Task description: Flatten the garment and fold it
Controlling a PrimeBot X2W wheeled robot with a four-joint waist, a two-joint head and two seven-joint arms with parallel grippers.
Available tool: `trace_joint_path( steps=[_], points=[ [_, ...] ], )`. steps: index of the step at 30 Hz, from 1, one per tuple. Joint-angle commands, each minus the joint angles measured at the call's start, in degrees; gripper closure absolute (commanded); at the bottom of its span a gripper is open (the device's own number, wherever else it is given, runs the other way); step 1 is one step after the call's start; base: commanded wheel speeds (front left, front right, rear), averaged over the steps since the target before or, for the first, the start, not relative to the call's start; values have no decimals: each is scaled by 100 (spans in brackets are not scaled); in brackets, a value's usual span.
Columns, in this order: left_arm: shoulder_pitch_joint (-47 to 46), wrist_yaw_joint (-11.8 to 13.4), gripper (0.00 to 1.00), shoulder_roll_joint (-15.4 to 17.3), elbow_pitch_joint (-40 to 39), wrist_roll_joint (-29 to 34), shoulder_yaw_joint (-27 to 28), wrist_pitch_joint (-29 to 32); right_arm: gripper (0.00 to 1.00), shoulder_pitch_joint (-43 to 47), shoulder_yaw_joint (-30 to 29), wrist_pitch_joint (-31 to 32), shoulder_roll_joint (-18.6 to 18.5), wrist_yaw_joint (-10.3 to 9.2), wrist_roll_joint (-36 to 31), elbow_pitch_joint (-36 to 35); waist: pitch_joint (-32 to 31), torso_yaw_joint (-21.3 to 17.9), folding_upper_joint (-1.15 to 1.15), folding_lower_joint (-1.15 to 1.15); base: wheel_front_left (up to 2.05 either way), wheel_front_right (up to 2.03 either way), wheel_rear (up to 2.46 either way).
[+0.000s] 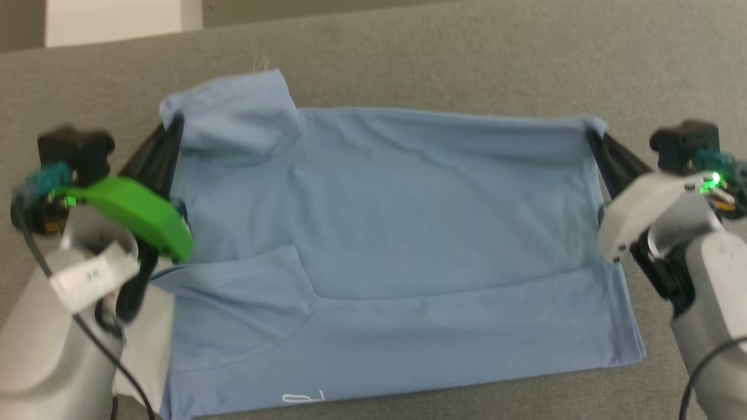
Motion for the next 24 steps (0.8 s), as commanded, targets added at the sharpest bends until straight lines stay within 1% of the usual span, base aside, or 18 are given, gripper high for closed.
trace_joint_path(
  steps=[1, 6, 10, 14, 17, 20, 24],
  points=[
    [321, 53, 100, 54, -151, -94, 53, -34, 100, 229, -23, -26, -66, -9, 43, -104, -506, 291, 0, 0, 0, 0, 0],
    [1431, 230, 100, 211, -703, -373, 181, 55, 100, 849, -94, 283, -257, -9, 93, -400, -714, 387, 0, 0, 0, 0, 0],
    [2158, 282, 100, 267, -996, -628, 209, 167, 100, 1164, -135, 607, -428, -9, 92, -561, -761, 481, 0, 0, 0, 0, 0],
    [2703, 314, 100, 300, -1110, -810, 205, 242, 100, 1396, -107, 1060, -602, -9, 73, -631, -782, 564, 0, 0, 0, 0, 0],
    [2984, 281, 100, 253, -1103, -960, 123, 330, 100, 1540, -50, 1346, -731, -9, 59, -708, -796, 635, 0, 0, 0, 0, 0],
    [3189, 196, 100, 204, -1011, -1044, -82, 491, 100, 1723, 52, 1766, -835, -9, 78, -716, -800, 695, 0, 0, 0, 0, 0],
    [3245, 112, 100, 103, -795, -1054, -300, 578, 100, 1905, 190, 2260, -914, -9, 112, -667, -779, 751, 0, 0, 0, 0, 0]
  ],
)
